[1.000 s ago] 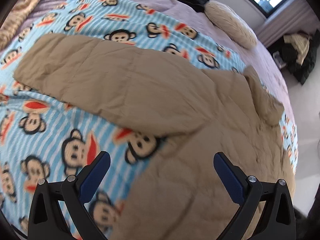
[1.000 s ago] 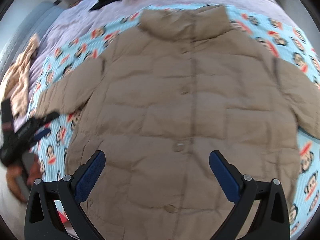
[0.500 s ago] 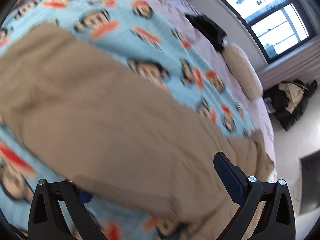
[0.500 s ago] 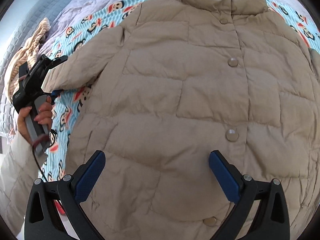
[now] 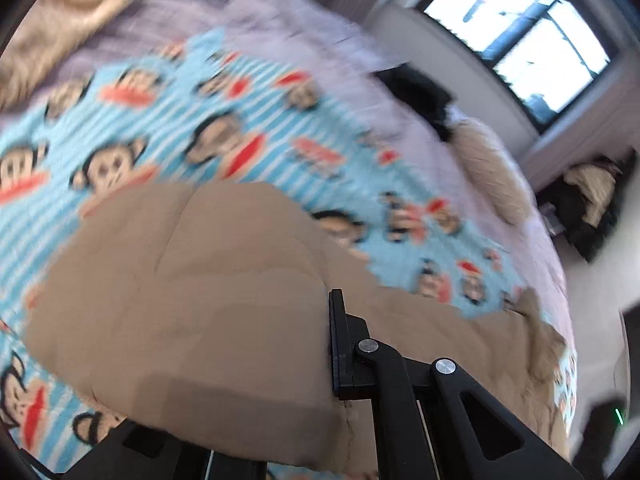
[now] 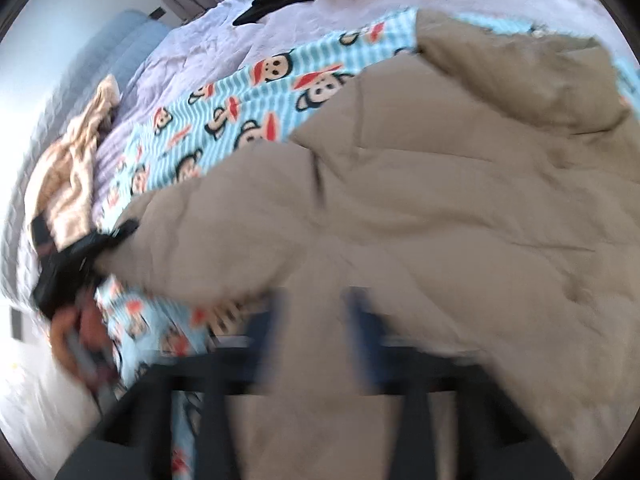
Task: Fold large clothes
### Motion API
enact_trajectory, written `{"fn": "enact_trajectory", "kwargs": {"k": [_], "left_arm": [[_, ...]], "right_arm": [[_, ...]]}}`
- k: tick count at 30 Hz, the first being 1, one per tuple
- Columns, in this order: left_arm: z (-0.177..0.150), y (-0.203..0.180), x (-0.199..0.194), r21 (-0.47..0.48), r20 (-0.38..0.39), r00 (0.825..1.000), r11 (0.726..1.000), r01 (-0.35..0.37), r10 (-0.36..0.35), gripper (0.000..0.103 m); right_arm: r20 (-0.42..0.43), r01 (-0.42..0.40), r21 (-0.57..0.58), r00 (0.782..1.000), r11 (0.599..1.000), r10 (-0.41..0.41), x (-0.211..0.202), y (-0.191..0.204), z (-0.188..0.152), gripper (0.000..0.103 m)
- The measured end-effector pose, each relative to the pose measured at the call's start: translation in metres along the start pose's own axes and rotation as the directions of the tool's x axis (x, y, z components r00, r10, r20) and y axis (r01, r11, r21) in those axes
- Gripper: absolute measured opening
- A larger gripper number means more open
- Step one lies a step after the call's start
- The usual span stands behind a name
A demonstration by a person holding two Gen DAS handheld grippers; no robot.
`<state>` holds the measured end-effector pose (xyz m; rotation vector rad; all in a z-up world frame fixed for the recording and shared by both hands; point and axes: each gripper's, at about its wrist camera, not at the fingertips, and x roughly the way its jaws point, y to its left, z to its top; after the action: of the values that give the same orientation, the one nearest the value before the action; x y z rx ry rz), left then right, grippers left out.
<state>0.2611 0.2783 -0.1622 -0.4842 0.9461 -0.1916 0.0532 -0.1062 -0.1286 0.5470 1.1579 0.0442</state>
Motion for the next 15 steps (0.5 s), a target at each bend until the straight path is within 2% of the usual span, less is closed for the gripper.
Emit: {"fn": "enact_trajectory", "kwargs": {"k": [4,9,12,15], "left_arm": [[-0.003,-0.049,-0.034,0.125,0.028,0.992,0.985,0.120,-0.125,0.008],[-0.015,-0.112,-0.047,0.248,-0.033,0.967,0.935,0.253,-0.252,0.008],[-0.031,-0.159,-0.036,0.299,-0.085,0.946,0.898,0.324,-0.313,0.008],[-0.052,-0.210,-0.026,0.333,-0.128,0.929,0.867,0.371,-0.348,0.008]], "right_arm": [[-0.008,-0.056,0.040,0.998,0.998,0.056,0.037,0.013,0.012,0.012],[-0.106,-0.112,0.061,0.987,0.992,0.118,0.090,0.021,0.003,0.012],[-0.131,-0.148,0.086,0.979,0.985,0.158,0.097,0.016,0.006,0.011],[-0.145,-0.191,0.108,0.968,0.976,0.205,0.079,0.006,0.006,0.011]]}}
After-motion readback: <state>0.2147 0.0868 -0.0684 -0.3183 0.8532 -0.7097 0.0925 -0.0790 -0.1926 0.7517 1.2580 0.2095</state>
